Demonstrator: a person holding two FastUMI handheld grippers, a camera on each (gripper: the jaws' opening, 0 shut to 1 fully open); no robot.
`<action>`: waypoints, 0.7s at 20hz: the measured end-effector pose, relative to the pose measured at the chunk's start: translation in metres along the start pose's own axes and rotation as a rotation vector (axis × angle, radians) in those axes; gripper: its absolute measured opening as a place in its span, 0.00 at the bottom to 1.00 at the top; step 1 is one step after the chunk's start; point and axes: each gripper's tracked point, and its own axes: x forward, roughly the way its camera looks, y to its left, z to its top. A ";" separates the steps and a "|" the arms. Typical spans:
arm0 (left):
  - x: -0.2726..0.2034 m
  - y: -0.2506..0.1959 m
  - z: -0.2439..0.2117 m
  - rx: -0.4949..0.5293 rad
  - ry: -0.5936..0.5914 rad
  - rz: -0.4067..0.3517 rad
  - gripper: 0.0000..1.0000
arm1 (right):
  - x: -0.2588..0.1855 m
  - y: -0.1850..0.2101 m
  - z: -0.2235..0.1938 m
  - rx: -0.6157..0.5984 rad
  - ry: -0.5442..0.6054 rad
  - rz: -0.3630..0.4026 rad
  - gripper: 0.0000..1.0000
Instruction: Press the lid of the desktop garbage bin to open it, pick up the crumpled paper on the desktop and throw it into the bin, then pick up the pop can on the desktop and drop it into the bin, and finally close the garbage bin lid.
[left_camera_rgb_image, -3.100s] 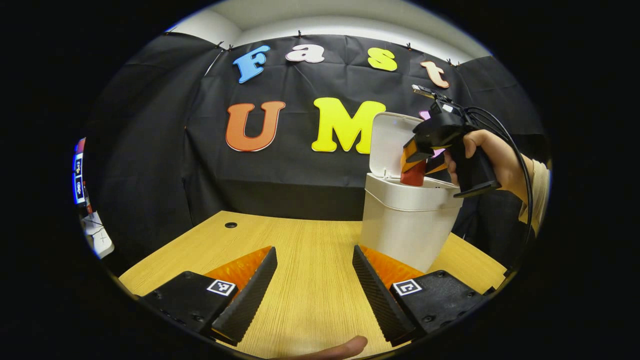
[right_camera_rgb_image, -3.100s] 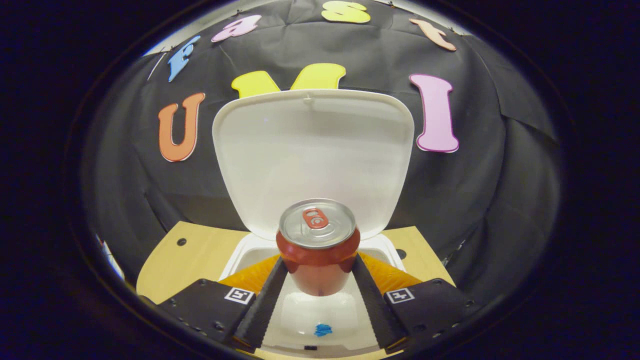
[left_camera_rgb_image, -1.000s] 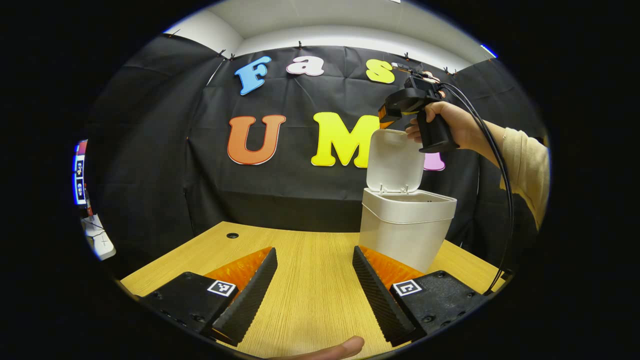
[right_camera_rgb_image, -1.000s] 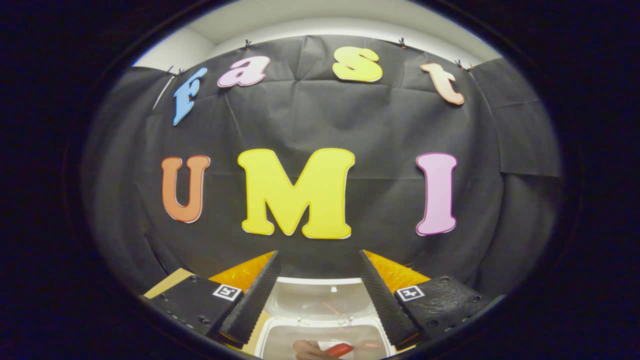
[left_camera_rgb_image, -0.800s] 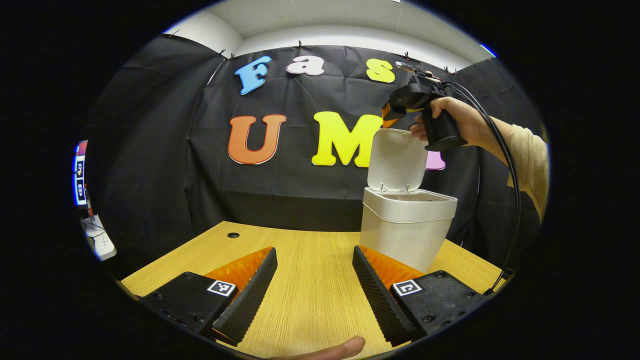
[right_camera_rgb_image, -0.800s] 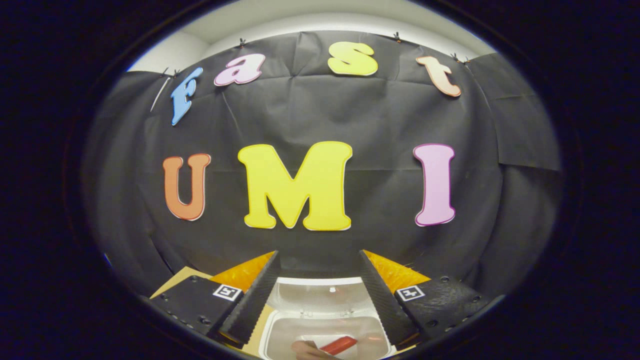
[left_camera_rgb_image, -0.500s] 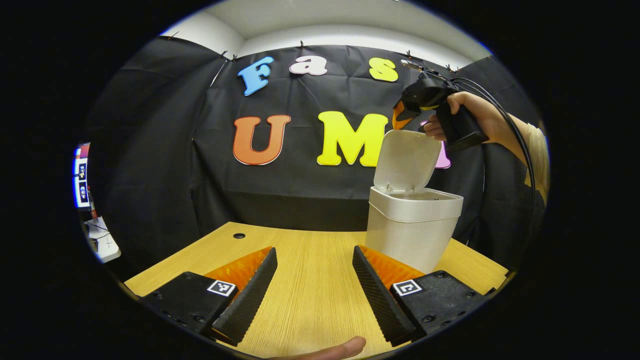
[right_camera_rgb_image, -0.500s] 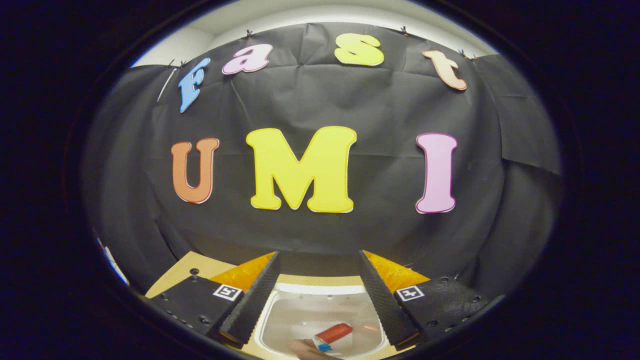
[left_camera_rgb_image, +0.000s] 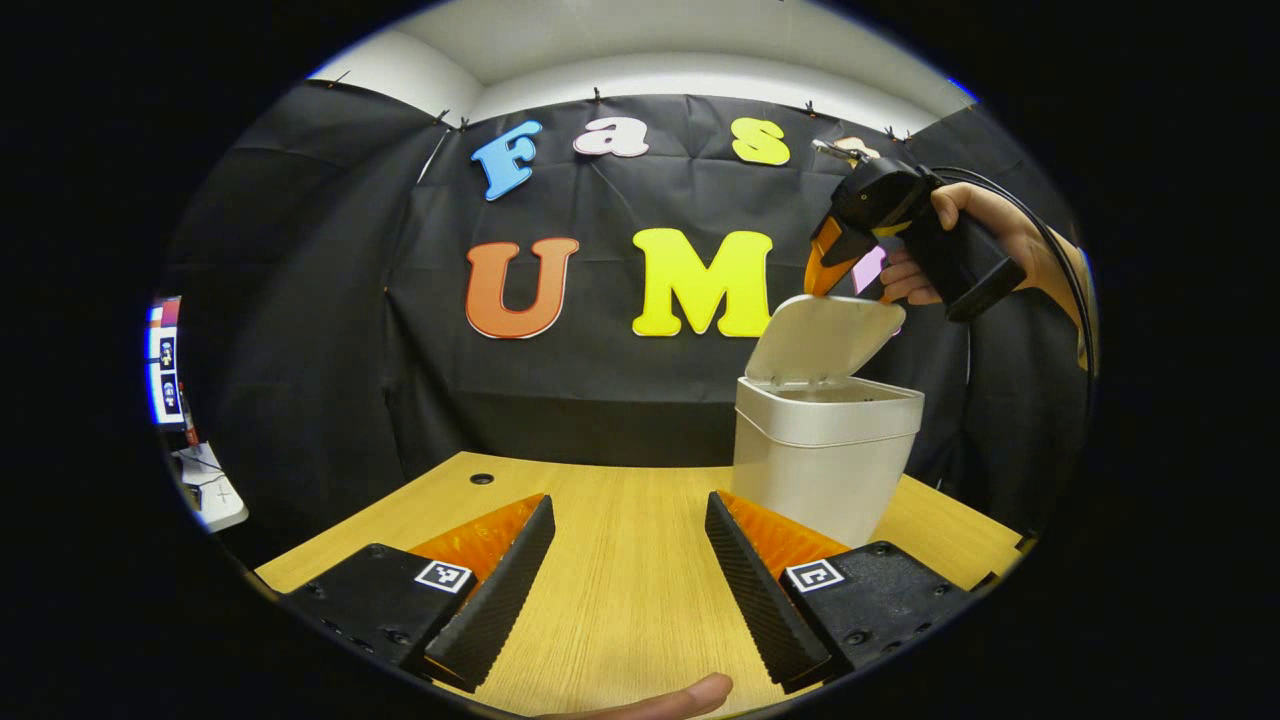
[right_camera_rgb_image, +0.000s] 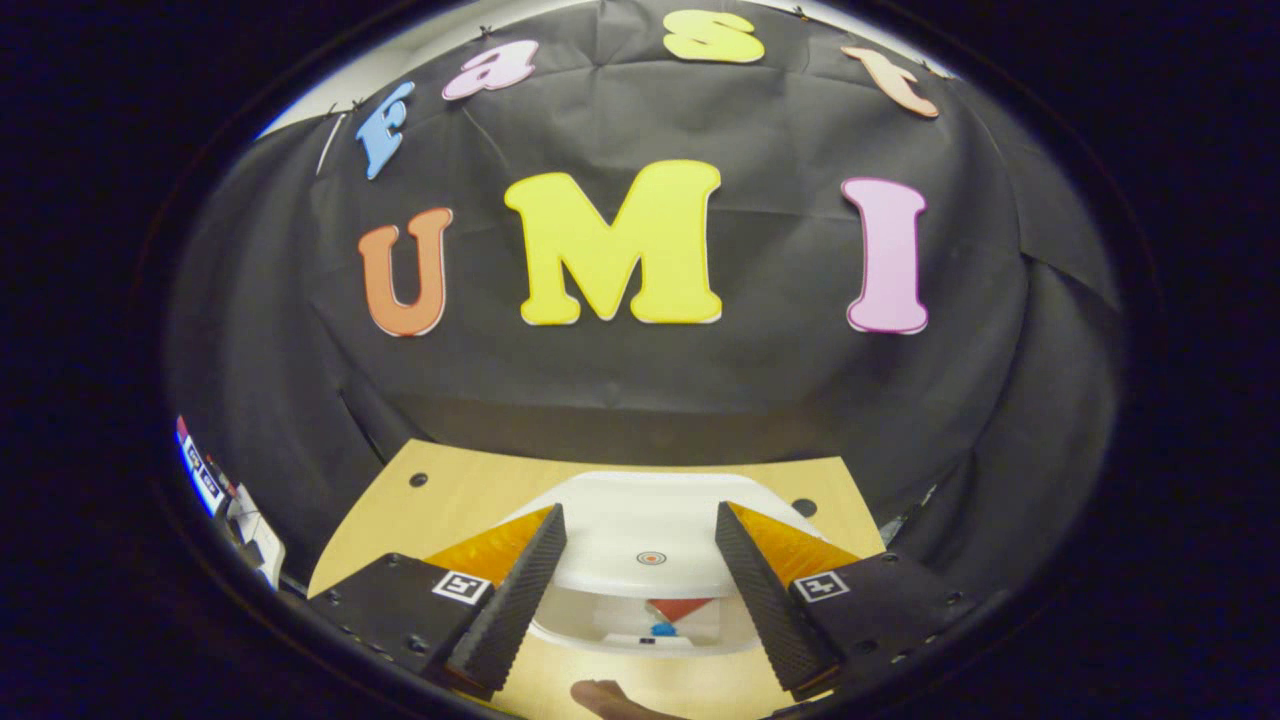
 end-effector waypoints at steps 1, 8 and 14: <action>0.001 0.001 -0.003 0.000 0.009 0.003 0.98 | 0.002 -0.001 -0.011 -0.001 0.035 -0.005 0.94; 0.009 0.006 -0.004 -0.012 0.047 0.033 0.98 | 0.011 -0.010 -0.059 -0.014 0.222 -0.058 0.96; 0.011 0.008 -0.005 -0.013 0.050 0.035 0.98 | 0.015 -0.016 -0.060 0.028 0.240 -0.072 0.96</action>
